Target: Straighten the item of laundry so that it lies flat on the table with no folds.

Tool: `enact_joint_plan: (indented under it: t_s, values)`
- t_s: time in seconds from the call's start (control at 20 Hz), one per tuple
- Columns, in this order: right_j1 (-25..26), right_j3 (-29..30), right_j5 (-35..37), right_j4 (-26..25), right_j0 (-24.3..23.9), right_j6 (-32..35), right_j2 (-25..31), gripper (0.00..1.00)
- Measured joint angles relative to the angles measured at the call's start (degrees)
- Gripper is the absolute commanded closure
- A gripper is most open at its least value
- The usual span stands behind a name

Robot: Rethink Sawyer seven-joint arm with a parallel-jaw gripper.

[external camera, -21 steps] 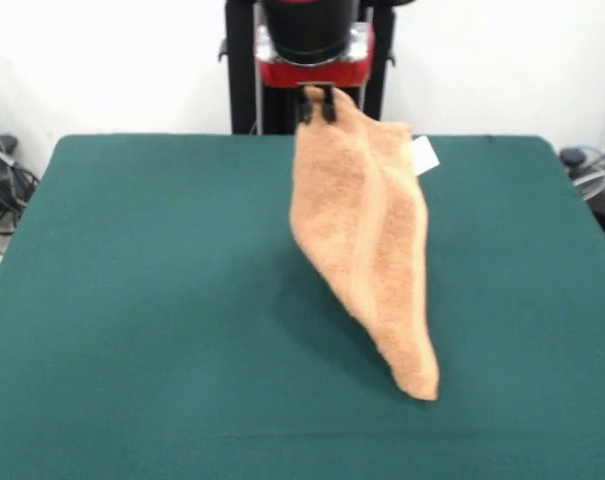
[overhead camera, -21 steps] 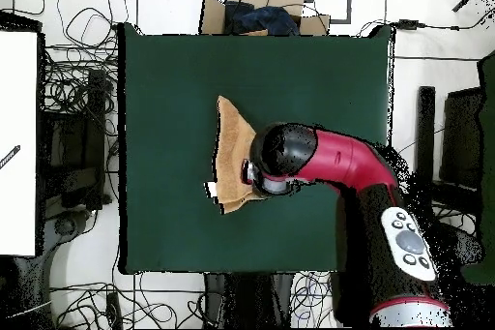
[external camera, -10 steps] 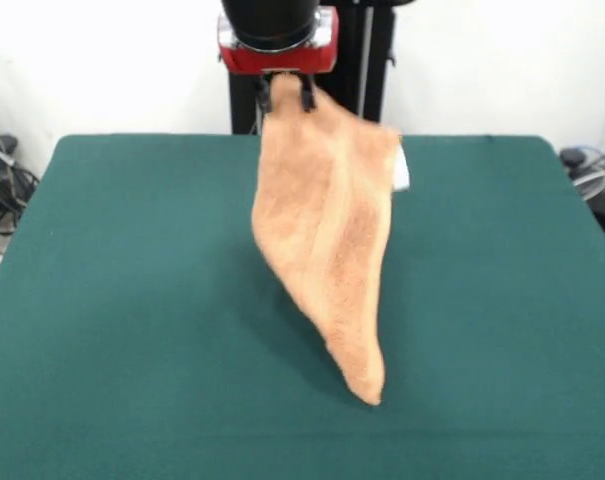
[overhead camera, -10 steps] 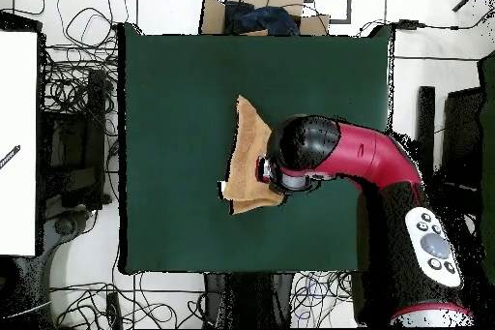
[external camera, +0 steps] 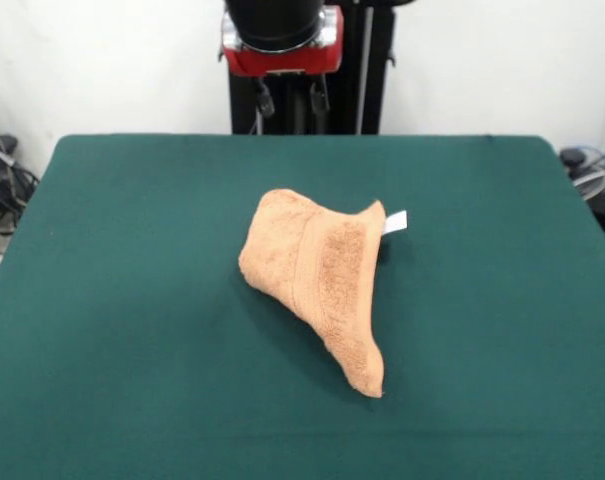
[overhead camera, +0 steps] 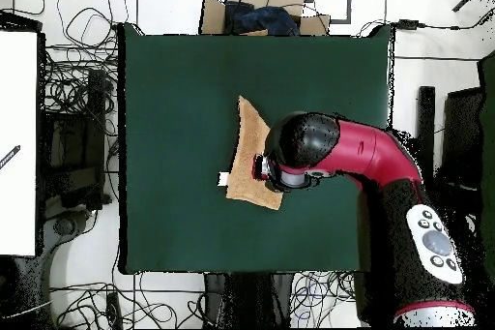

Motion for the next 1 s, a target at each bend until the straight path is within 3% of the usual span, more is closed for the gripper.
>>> enact_joint_plan:
  t_s: [0.5,1.0]
  values:
    - [-0.8,0.8,-1.6,0.0,-0.4,0.0,1.2,0.0]
    - [-4.2,4.3,-9.6,0.0,4.2,0.0,1.1,0.0]
